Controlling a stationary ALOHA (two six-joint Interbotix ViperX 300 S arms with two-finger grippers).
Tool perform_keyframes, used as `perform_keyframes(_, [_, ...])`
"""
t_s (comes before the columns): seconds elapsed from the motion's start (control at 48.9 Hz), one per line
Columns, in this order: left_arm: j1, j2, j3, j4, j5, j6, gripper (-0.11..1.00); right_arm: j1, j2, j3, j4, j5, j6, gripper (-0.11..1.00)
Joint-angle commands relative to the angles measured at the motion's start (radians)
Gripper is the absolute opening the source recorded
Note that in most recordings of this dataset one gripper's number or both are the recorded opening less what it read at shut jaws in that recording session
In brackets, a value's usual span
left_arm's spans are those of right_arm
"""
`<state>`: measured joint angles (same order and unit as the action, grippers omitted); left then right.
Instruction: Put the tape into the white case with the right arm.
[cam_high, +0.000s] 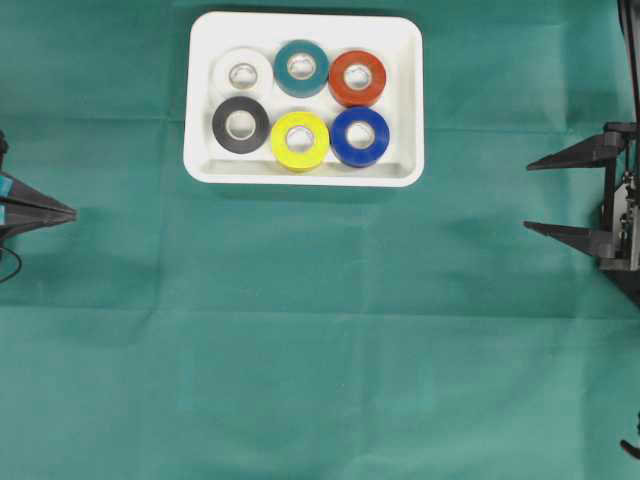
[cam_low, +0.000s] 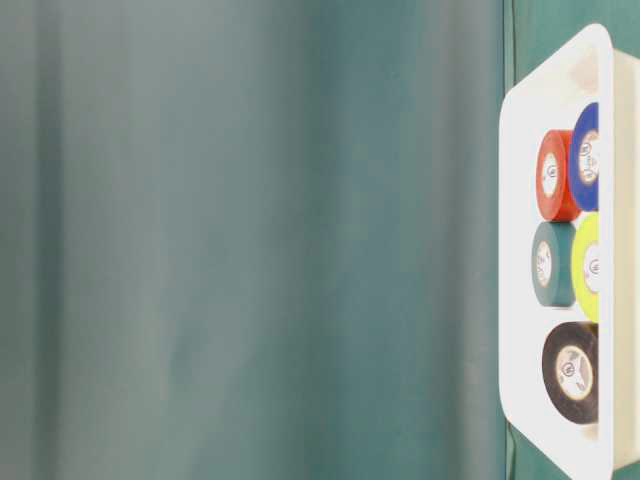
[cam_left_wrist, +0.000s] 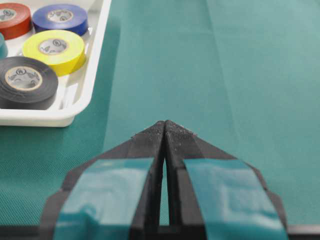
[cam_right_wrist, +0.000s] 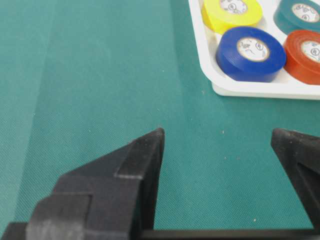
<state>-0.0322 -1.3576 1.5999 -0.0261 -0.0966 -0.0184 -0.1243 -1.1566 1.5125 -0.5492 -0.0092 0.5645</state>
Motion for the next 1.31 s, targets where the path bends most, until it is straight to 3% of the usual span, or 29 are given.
perform_keyframes(0.0, [-0.002, 0.008, -0.011, 0.002, -0.005, 0.0, 0.0, 0.002, 0.006, -0.009, -0.003, -0.009, 0.003, 0.63])
perform_keyframes(0.43, [-0.002, 0.008, -0.017, 0.002, 0.032, 0.002, 0.0, 0.002, -0.089, 0.089, -0.002, -0.138, 0.002, 0.64])
perform_keyframes(1.289, [-0.003, 0.008, -0.02, 0.002, 0.048, 0.008, 0.0, 0.002, -0.092, 0.086, -0.003, -0.12, 0.002, 0.63])
